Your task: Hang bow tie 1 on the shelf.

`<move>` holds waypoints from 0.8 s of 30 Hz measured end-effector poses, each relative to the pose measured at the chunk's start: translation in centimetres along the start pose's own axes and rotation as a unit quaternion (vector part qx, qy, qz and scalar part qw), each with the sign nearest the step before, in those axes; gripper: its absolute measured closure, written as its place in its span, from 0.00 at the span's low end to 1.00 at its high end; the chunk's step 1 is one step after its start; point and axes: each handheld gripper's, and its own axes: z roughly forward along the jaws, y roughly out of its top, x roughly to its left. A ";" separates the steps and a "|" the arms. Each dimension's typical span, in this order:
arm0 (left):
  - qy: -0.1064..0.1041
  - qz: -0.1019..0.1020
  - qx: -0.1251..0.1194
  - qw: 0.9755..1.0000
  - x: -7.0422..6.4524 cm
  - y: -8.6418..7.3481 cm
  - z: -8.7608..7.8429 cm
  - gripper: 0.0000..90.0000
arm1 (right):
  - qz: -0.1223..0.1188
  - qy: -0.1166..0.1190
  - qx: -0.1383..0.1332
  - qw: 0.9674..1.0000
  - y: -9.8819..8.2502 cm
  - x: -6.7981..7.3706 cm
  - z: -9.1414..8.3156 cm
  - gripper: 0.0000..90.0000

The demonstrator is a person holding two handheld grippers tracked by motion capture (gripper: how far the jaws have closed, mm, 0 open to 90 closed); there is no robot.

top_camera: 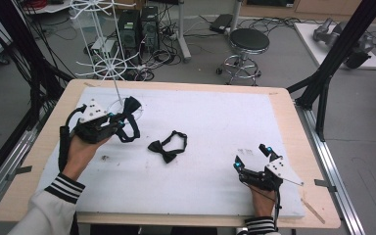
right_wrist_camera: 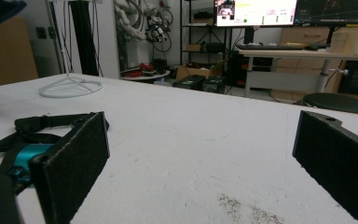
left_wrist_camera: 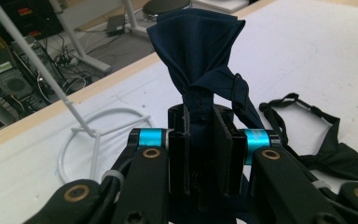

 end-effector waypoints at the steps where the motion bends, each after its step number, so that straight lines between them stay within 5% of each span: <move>1: 0.001 -0.003 -0.004 1.000 0.2 0.0 -0.3 0.86 | 0.000 0.000 0.000 1.000 0.0 0.0 0.0 0.03; 11: 0.025 -0.015 -0.036 0.999 1.5 0.8 -2.9 0.86 | 0.000 -0.001 0.000 1.000 0.0 0.0 0.0 0.03; 24: 0.047 -0.021 -0.054 0.997 2.7 1.5 -4.4 0.86 | 0.000 -0.002 0.000 1.000 0.0 0.0 0.0 0.03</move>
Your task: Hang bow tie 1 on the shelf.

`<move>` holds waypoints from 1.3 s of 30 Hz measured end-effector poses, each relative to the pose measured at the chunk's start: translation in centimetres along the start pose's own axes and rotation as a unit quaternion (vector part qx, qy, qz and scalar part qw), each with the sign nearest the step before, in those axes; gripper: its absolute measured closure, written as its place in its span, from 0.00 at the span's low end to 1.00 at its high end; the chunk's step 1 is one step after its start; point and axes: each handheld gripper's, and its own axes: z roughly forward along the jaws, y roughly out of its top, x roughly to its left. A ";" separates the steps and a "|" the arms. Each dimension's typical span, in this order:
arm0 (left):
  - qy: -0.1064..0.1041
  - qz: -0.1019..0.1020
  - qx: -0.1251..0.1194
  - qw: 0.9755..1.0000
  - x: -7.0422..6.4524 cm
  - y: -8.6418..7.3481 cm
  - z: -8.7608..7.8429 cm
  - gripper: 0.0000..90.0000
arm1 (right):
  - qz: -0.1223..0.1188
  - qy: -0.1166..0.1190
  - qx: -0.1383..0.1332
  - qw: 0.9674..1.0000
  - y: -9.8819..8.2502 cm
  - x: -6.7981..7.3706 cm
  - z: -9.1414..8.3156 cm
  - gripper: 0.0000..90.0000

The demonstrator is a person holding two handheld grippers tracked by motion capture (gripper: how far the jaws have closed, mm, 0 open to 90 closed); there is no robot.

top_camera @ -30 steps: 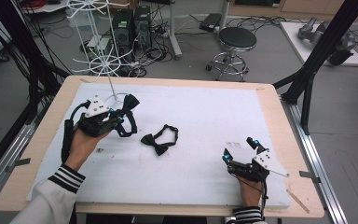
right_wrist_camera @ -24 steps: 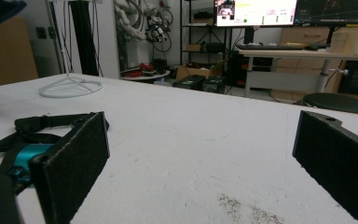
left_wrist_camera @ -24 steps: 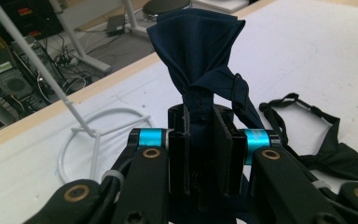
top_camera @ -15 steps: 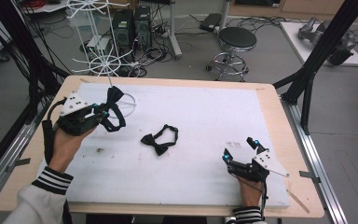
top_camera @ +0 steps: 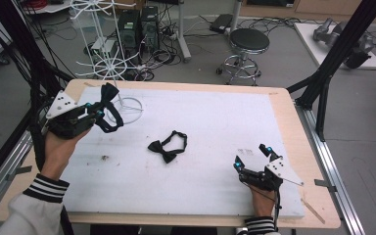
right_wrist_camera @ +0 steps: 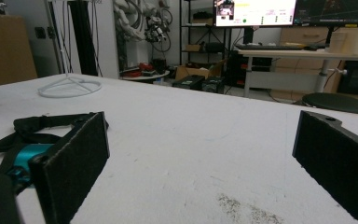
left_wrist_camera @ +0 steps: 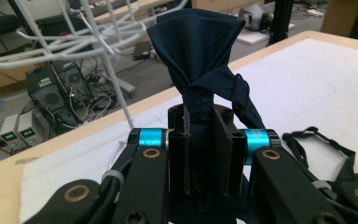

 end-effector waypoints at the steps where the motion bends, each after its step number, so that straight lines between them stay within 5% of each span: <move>1: 0.002 0.001 -0.002 1.000 0.2 0.2 -0.1 0.86 | 0.000 0.000 0.000 1.000 0.0 0.0 0.0 0.03; 17: 0.024 -0.015 -0.017 0.999 2.9 2.9 -0.4 0.86 | 0.000 0.001 0.000 1.000 0.0 0.0 0.0 0.03; 39: 0.059 -0.005 0.006 0.998 5.4 5.2 2.1 0.86 | -0.004 0.000 -0.003 1.000 0.0 -0.1 0.0 0.03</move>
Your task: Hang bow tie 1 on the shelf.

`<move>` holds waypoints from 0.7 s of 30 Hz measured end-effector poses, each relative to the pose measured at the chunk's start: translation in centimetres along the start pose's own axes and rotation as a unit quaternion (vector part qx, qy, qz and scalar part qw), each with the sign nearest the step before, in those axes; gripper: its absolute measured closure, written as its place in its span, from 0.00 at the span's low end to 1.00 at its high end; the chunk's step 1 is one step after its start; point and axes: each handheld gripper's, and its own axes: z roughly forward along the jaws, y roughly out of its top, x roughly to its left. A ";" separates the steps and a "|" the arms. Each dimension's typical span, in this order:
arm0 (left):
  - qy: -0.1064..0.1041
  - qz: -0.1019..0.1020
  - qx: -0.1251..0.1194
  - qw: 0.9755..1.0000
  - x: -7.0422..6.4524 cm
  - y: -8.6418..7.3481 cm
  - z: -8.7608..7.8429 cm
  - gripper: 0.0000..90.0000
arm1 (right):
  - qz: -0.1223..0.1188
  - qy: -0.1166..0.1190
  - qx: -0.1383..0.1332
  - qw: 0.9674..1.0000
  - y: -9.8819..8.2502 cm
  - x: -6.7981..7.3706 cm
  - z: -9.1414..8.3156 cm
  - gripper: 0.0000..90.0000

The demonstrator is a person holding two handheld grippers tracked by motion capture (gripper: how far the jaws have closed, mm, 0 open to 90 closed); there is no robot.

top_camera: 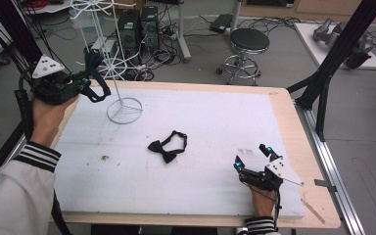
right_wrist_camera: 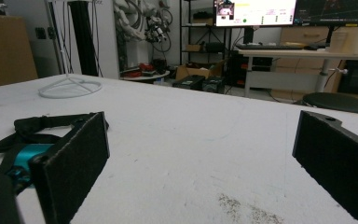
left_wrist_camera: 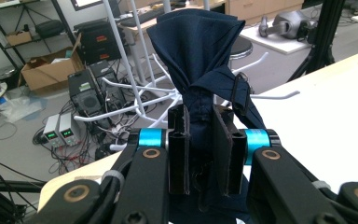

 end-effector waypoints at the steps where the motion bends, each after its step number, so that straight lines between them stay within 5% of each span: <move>1: 0.001 0.000 0.001 1.000 0.0 0.0 0.1 0.86 | 0.000 0.000 0.000 1.000 0.0 0.0 0.0 0.03; 21: 0.013 0.004 0.023 1.000 0.2 -0.2 2.4 0.85 | 0.003 0.000 0.002 1.000 0.0 0.1 0.0 0.03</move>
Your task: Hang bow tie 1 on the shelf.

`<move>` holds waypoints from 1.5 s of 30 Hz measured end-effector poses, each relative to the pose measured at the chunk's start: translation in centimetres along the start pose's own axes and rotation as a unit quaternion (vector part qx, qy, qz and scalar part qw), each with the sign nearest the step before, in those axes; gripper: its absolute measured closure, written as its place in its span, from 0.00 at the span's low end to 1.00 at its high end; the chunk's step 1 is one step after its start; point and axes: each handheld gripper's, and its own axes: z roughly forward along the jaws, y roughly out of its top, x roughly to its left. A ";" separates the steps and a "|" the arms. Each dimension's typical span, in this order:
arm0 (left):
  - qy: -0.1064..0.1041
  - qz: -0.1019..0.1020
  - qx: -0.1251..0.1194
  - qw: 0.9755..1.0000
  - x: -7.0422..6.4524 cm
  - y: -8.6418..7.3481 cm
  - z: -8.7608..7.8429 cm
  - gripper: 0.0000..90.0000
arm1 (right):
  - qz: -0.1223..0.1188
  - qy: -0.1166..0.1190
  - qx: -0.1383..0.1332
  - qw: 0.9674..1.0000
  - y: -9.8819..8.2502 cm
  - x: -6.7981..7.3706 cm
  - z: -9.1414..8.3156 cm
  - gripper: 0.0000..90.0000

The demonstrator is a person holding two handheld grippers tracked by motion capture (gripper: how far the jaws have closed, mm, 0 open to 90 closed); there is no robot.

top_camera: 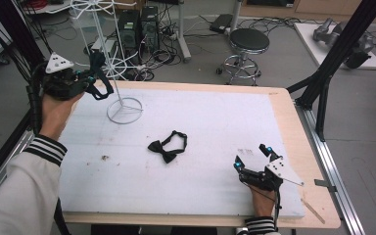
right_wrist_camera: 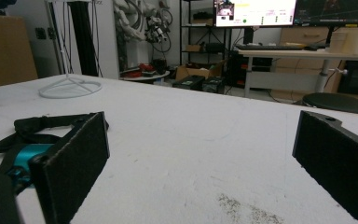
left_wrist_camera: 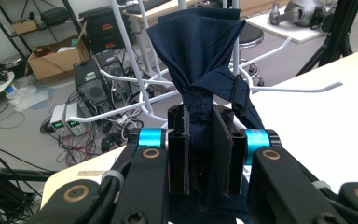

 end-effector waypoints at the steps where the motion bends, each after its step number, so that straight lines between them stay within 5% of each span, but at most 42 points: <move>1: 0.000 0.003 0.000 1.000 -0.1 0.1 0.0 0.85 | 0.000 0.000 0.000 1.000 0.0 0.0 0.0 0.03; 20: -0.004 0.004 0.012 1.000 -0.4 0.0 0.3 0.82 | 0.000 0.000 0.000 1.000 0.0 0.0 0.0 0.03; 27: 0.001 0.002 0.012 1.000 -0.4 0.1 0.2 0.66 | 0.000 0.000 -0.002 1.000 0.0 0.0 0.0 0.03; 37: 0.000 -0.001 -0.006 1.000 -0.4 0.3 -0.5 0.57 | -0.002 0.000 -0.002 1.000 0.0 0.0 0.0 0.03; 45: -0.024 0.004 -0.044 0.999 -0.5 0.5 -1.7 0.32 | 0.001 0.000 0.000 1.000 0.0 0.0 0.0 0.03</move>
